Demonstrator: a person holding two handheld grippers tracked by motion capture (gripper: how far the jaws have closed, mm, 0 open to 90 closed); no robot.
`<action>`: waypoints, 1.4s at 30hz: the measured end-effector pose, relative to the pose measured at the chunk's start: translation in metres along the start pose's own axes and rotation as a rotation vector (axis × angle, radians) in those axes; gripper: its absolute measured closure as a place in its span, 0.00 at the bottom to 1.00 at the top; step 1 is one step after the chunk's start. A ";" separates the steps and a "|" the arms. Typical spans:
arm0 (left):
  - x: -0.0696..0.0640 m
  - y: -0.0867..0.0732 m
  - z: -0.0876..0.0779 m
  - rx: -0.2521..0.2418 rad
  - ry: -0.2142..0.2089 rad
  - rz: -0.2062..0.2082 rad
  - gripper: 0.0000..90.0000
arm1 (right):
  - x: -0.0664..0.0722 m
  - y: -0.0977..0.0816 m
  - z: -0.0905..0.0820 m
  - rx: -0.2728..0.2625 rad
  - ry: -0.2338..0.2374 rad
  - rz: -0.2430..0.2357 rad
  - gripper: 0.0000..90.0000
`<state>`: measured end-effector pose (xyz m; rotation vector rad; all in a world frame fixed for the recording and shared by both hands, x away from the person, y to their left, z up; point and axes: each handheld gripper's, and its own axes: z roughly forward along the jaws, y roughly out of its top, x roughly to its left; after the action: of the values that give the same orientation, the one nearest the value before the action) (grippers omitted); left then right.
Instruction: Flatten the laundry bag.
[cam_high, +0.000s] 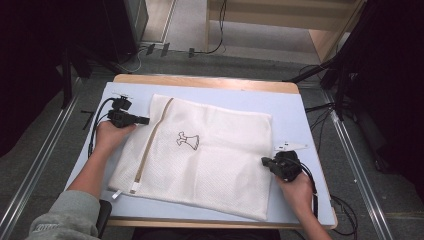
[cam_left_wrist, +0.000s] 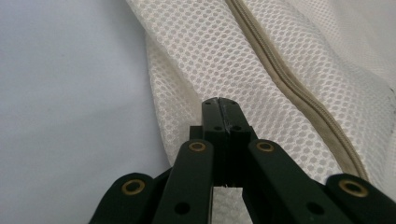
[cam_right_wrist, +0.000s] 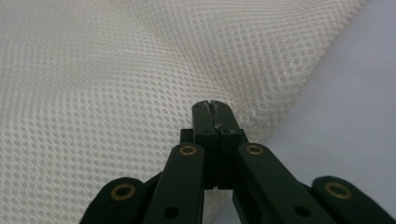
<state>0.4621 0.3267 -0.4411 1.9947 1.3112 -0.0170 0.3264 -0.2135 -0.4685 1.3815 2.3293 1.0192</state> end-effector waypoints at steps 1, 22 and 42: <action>0.000 -0.001 -0.002 -0.003 0.000 -0.002 1.00 | -0.003 0.002 0.000 -0.002 -0.004 0.010 1.00; -0.030 -0.045 -0.030 -0.011 -0.018 0.034 1.00 | -0.061 0.063 0.045 -0.039 -0.087 0.021 1.00; 0.003 -0.022 -0.007 -0.033 0.085 0.012 0.61 | -0.044 0.016 0.001 -0.058 -0.083 0.013 0.58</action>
<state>0.4437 0.3371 -0.4497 1.9939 1.3443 0.0955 0.3602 -0.2453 -0.4640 1.3914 2.2169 1.0054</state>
